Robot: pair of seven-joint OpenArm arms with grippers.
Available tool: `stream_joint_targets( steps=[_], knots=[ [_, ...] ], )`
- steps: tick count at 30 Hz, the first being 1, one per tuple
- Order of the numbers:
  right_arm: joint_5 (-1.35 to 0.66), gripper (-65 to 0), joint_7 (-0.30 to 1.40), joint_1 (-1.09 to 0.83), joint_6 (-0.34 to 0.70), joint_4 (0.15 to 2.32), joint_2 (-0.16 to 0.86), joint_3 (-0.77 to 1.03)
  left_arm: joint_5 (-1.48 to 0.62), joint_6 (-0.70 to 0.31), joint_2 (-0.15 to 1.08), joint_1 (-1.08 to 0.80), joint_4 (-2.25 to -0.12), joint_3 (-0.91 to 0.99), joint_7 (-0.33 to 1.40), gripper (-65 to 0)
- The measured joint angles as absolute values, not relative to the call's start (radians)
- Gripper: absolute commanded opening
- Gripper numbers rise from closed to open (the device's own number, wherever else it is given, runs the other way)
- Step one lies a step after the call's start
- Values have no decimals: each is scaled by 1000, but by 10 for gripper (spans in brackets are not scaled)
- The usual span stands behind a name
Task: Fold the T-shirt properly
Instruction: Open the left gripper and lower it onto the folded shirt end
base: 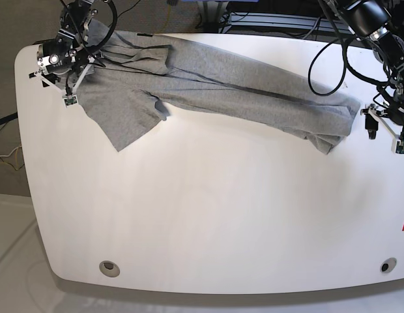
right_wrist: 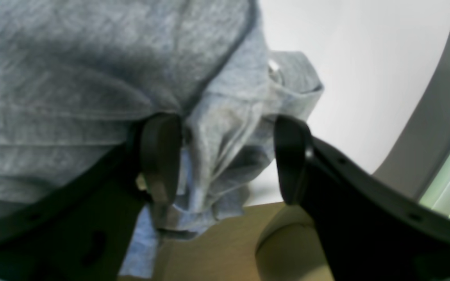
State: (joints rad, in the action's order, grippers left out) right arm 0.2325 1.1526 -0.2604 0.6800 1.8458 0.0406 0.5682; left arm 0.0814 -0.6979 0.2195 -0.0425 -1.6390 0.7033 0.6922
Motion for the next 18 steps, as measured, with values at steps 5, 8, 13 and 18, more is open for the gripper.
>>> stream_joint_targets(
  steps=[5, 8, 13, 18],
  knots=[
    [223, -290, 1167, -265, 685, 1878, 36, 567, 73, -701, 213, -41, -1689, 698, 690, -140],
    [208, -294, 1189, -273, 693, 1924, 26, 566, 66, -702, 214, -38, -1721, 697, 688, -140],
    [205, -295, 1219, -258, 700, 1989, 23, 562, 76, -700, 218, -39, -1752, 667, 693, -140],
    [202, -295, 1307, -195, 700, 1994, 37, 561, 73, -700, 166, -38, -1772, 638, 697, -140]
  ],
)
